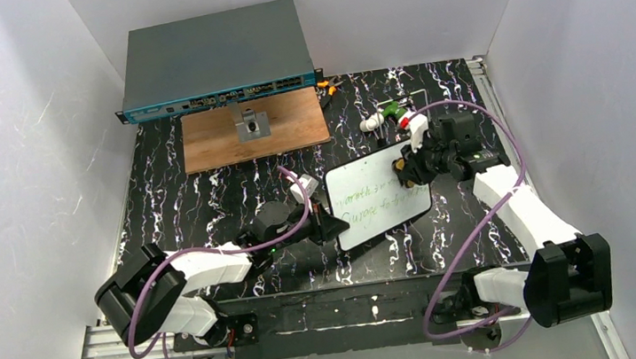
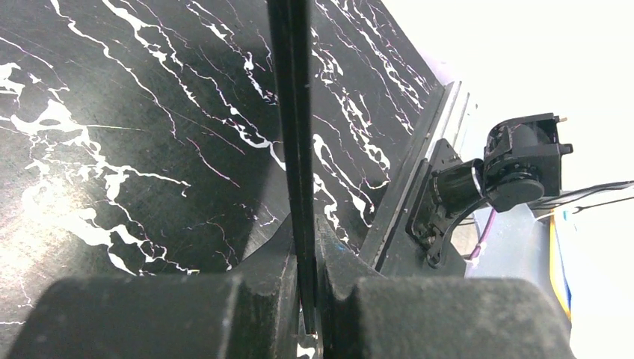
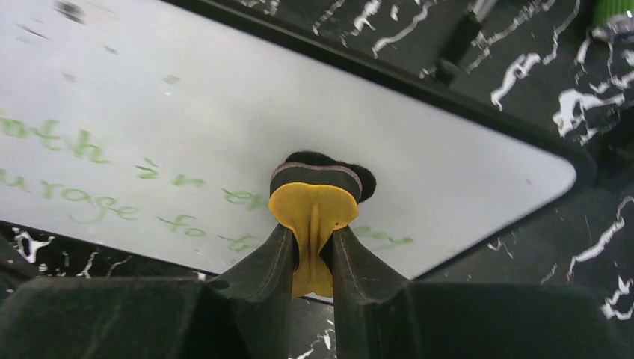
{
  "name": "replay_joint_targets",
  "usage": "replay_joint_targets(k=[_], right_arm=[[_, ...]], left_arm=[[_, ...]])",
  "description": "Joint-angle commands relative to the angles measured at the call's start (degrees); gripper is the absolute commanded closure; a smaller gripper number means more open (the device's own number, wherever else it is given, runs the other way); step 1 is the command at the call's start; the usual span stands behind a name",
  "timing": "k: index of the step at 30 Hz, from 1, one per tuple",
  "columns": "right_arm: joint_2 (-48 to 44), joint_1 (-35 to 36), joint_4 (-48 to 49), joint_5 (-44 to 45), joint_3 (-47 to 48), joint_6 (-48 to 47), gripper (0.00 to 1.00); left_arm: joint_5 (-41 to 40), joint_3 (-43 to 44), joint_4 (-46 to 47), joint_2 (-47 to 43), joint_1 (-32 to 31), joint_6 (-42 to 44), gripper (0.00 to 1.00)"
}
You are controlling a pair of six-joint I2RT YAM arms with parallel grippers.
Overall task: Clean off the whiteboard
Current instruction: Erase the whiteboard, then place the whiteboard eraser at the center of the board.
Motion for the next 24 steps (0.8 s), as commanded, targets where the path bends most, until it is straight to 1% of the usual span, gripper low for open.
replay_joint_targets(k=[1,4,8,11,16,19,24], right_arm=[[1.06,-4.53,-0.05,3.01,-0.69,-2.92,0.99],[1.72,-8.73,-1.65,3.21,0.86,-1.48,0.99],[2.42,-14.24,-1.40,5.22,0.80,-0.86,0.99],[4.91,-18.15,-2.28,5.95,1.37,-0.73,0.99],[11.37,-19.83,-6.06,6.36,3.39,-1.51,0.99],[12.80,-19.88,-6.06,6.32,3.40,-1.81,0.99],[15.95,-19.91,-6.56,6.77,3.72,-2.07,0.98]], left_arm=[[0.82,-0.01,2.63,-3.56,-0.62,3.96,1.00],[-1.07,-1.36,0.19,-6.07,-0.65,5.29,1.00],[-8.28,-2.28,-8.60,-14.16,-0.53,9.19,1.00],[-10.58,-2.60,-12.55,-18.91,-0.46,11.99,1.00],[-8.72,-2.91,-13.40,-20.87,-0.37,13.84,1.00],[-6.77,-2.88,-13.00,-20.31,-0.43,14.49,1.00],[-5.70,-3.42,-12.45,-20.87,-0.36,15.06,1.00]])
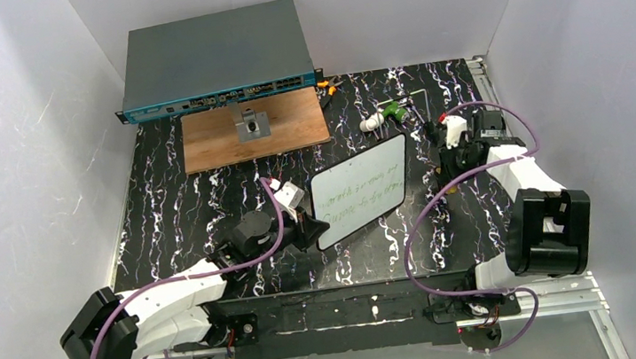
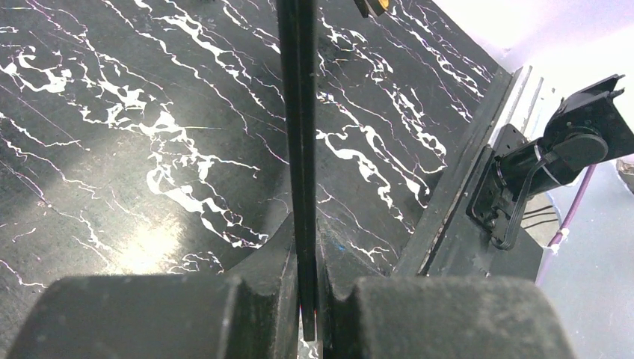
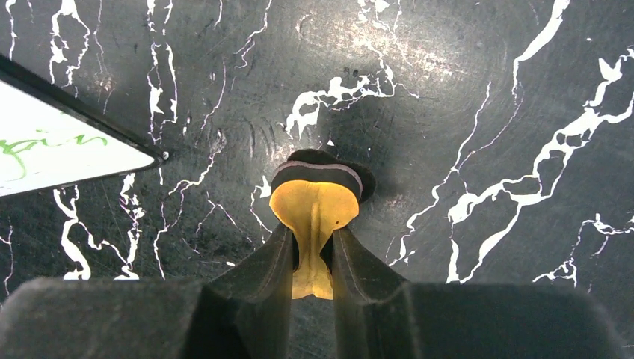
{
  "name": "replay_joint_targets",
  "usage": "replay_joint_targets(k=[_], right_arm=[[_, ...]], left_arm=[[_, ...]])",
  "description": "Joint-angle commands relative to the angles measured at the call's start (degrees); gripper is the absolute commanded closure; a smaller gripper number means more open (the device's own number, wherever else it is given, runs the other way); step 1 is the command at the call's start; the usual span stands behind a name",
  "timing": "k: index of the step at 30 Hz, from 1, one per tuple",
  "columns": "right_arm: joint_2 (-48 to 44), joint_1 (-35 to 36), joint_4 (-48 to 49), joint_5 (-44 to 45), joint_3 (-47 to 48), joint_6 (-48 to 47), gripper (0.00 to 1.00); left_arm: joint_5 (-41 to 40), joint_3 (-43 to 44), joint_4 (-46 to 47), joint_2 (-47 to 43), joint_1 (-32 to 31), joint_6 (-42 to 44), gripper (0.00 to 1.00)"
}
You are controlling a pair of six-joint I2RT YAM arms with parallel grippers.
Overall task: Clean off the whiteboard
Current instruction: Place the whiteboard eraser at the center of the board.
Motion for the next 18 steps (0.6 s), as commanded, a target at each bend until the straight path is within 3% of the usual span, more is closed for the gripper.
replay_joint_targets(k=[1,7,12,18], right_arm=[[2.85,-0.12,-1.68,0.33,2.69,-1.05,0.98],[8.97,-0.17,-3.83,3.43,4.60,-0.43,0.93],[11.24,-0.15,-6.66,2.92,5.96,-0.52,0.74],[7.54,-0.20,-7.39,0.03,6.43,0.06,0.53]], left_arm=[[2.17,-0.21,3.48,-2.06,-0.04,2.15,1.00],[2.12,-0.38,2.88,-2.86,-0.11,3.00,1.00],[2.27,-0.52,2.73,-3.16,-0.07,3.32,1.00],[2.59,-0.58,2.80,-3.37,-0.07,3.58,1.00]])
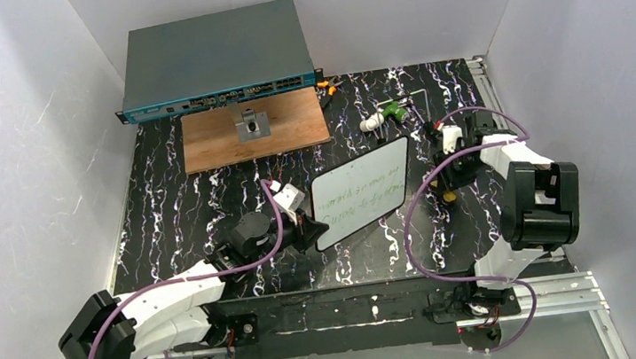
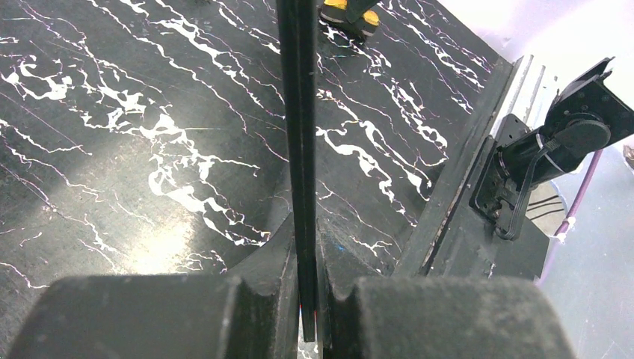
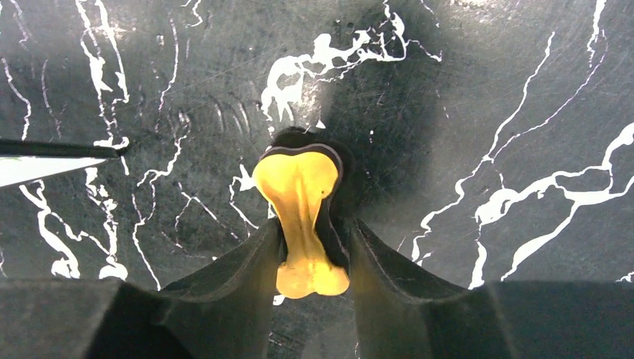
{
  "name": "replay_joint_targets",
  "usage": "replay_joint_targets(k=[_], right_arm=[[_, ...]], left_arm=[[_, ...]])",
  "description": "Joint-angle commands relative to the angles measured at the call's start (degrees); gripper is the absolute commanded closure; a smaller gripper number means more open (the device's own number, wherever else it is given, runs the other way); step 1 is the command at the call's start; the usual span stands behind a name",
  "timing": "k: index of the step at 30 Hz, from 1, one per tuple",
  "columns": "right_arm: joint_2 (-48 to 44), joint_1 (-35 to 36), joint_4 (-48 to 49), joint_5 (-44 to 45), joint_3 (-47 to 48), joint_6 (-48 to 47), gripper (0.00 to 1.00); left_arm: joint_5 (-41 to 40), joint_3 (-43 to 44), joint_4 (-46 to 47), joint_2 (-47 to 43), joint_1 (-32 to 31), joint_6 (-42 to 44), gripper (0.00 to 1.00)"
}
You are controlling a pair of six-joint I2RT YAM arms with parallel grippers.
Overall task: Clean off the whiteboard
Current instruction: Place the whiteboard eraser at the center of the board.
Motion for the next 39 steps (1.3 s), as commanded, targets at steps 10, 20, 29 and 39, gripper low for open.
replay_joint_targets(k=[10,20,29,39], right_arm=[[-8.29,-0.51,-3.33,-5.72,3.18,-1.77,0.45],[-7.09,-0.03,-6.88,-13.45,3.10,-5.04,0.41],[-17.55,0.04,-18.49,-38.75,6.82,-18.92,0.37],[-12.95,11.20,-47.68,-44.20,33.01,-55.61,0.13]], left_arm=[[2.28,0.23,2.92,-1.65,-0.08,1.37,1.00],[3.01,0.61,2.81,-1.08,-0.08,1.08,1.00],[2.97,-0.19,2.55,-2.06,-0.11,2.06,1.00],[8.12,0.48,0.62,-0.53,-0.05,10.93,1.00]])
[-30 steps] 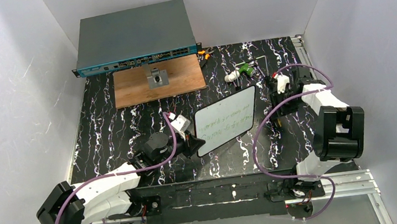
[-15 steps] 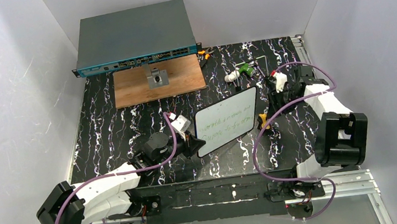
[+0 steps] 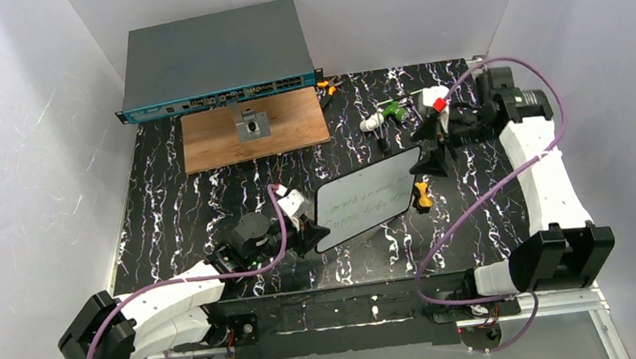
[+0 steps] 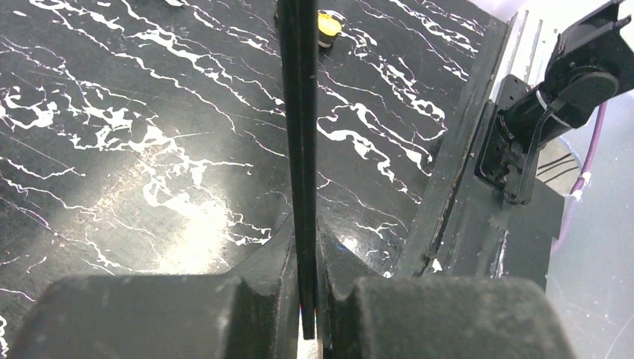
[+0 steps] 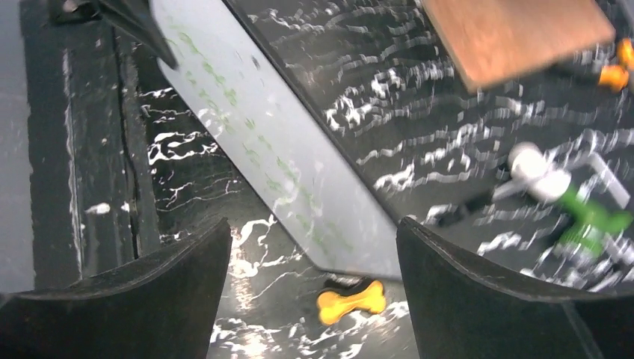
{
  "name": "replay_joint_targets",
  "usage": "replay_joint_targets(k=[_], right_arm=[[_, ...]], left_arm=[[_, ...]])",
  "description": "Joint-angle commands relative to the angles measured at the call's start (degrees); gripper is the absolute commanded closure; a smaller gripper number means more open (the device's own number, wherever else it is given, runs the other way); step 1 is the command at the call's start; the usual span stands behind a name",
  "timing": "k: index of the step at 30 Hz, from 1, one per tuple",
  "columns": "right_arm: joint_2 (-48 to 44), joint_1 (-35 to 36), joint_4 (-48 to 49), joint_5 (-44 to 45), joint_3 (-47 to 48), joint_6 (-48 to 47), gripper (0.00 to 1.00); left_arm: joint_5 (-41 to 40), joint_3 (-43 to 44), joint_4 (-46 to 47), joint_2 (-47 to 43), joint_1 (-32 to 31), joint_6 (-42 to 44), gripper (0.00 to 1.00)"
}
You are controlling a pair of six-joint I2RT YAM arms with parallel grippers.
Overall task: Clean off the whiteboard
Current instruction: Place the whiteboard eraser at the center of the board, then move the whiteboard eraser to the center of the board.
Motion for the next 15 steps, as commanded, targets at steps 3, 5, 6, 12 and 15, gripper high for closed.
replay_joint_targets(k=[3,5,6,12,15], right_arm=[[8.04,12.29,-13.73,1.83,16.78,-8.85,0.14],[10.63,15.23,-13.74,3.84,19.17,-7.26,0.16],[11.92,16.28,-13.63,4.85,19.73,-6.64,0.17],[17.69,20.61,-16.34,9.31,20.72,-5.67,0.36],[17.90,22.14,-15.10,11.37,18.57,-4.97,0.44]], left_arm=[[4.15,1.54,0.04,0.47,-0.08,5.15,1.00],[4.33,1.87,-0.10,0.64,-0.09,5.01,1.00],[4.43,1.91,-0.07,0.73,-0.09,4.93,1.00],[4.78,2.28,-0.19,1.16,-0.08,4.62,1.00],[4.83,2.27,0.23,1.45,-0.08,4.62,1.00]])
